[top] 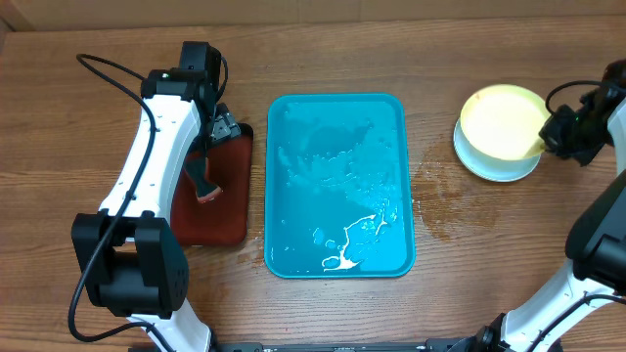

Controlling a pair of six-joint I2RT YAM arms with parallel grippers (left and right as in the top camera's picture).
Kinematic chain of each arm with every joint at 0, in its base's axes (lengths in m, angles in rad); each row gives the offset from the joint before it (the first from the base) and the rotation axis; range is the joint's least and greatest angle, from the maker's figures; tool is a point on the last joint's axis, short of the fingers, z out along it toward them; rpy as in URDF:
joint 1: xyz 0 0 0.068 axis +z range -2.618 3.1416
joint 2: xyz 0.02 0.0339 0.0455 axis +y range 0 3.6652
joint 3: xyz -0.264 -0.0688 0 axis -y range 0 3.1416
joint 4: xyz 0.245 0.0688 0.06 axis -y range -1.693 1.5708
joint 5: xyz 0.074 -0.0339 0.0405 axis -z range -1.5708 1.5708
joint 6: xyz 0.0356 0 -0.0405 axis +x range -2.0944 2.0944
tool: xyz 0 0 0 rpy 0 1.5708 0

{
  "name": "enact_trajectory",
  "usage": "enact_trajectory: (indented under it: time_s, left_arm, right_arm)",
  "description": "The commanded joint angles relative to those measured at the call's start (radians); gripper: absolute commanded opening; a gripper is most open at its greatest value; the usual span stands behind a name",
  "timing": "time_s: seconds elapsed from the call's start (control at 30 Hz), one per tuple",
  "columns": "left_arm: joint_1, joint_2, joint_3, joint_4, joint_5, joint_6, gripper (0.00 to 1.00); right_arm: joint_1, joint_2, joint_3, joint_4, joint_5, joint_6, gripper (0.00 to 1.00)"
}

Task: Clean dirty plates on tray and stack at the side
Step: 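Lift the yellow plate with the right gripper and stack it on the white plate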

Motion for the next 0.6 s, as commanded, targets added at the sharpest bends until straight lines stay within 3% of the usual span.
enact_trajectory:
  time_s: [0.0, 0.1, 0.13, 0.2, 0.27, 0.33, 0.57]
  left_arm:
    - [0.006, 0.008, 0.016, 0.000, 0.007, -0.010, 1.00]
    - [0.006, 0.008, 0.016, 0.000, 0.007, -0.010, 1.00]
    - [0.006, 0.008, 0.016, 0.000, 0.007, -0.010, 1.00]
    - [0.006, 0.008, 0.016, 0.000, 0.007, -0.010, 1.00]
    - [0.006, 0.008, 0.016, 0.000, 0.007, -0.010, 1.00]
    - [0.006, 0.008, 0.016, 0.000, 0.007, -0.010, 1.00]
    - [0.006, 0.008, 0.016, 0.000, 0.007, -0.010, 1.00]
  right_arm:
    - [-0.002, -0.019, -0.024, 0.013, 0.074, 0.062, 0.04]
    - [-0.001, -0.019, -0.040, 0.016, 0.071, 0.062, 0.04]
    - [0.001, -0.019, -0.043, 0.014, 0.061, 0.061, 0.09]
    - [0.007, -0.019, -0.043, 0.006, 0.028, 0.055, 0.34]
    - [0.013, -0.020, -0.043, 0.001, -0.020, 0.054, 0.73]
    - [0.021, -0.020, -0.040, -0.014, -0.064, 0.055, 0.99]
    - [0.069, -0.152, -0.034, -0.059, -0.105, 0.055, 1.00]
